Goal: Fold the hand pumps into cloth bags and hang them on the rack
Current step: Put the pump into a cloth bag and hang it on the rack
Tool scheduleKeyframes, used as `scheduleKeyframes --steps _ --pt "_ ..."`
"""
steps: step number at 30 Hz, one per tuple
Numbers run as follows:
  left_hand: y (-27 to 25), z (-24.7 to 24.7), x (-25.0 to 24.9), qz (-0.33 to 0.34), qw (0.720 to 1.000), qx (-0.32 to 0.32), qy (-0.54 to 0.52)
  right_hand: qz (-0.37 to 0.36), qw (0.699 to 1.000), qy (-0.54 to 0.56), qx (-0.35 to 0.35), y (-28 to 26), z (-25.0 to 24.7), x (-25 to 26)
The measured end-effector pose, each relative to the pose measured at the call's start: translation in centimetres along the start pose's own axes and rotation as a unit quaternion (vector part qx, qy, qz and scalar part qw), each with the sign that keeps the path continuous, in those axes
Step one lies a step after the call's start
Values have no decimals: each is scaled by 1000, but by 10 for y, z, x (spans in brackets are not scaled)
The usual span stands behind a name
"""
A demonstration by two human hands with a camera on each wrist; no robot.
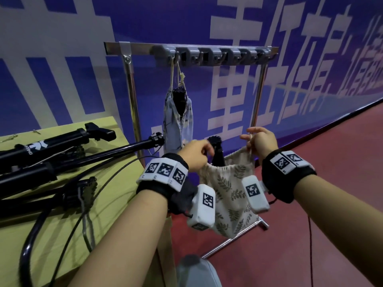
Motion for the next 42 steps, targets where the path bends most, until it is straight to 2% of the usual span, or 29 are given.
scheduleKeyframes --steps 2,3,7,12,16,18,20,25,27,31,33,36,39,42 --pt "-1 -4 -4 7 994 -35 -103 -22 1000 -1 13 -3 3 0" --pt "1 -7 -1 5 992 -59 -111 -34 999 -8 22 -3 4 0" --pt "1 -9 3 9 993 -97 -59 -61 996 -57 31 -3 5 -3" --pt "-1 -15 -2 42 978 -188 -80 -58 994 -83 41 -7 6 -5" --pt "0 -19 4 -8 972 -219 -85 -58 993 -95 46 -8 10 -4" --pt "0 -20 13 -59 974 -211 -48 -67 992 -91 52 -13 18 -6" --pt "2 -19 19 -96 981 -169 -3 -76 992 -85 57 -17 25 -8" --pt "1 -3 16 -90 983 -87 134 -70 991 -109 29 -16 30 -18" --pt "5 3 17 -91 988 -75 103 -63 989 -133 10 -11 26 -22" --pt "4 7 14 -72 994 -70 -40 -41 987 -157 9 -8 23 -18" --pt "3 6 12 -67 995 -63 -29 -14 990 -137 22 -11 24 -17" --pt "2 1 12 -49 995 -76 42 19 990 -137 35 -16 27 -20" --pt "6 5 12 -30 996 -60 -58 36 991 -126 40 -17 27 -25" --pt "7 8 8 -48 992 -41 -111 39 994 -87 46 -18 30 -25"
Point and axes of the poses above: each hand's wrist, its own y-axis towards the middle knuckle, its own z-axis out of the palm, x = y × z, the point moved 2 cm from there along y, towards the middle knuckle, and after that the axes turned 14 degrees about -y, right-handed, at the moved point
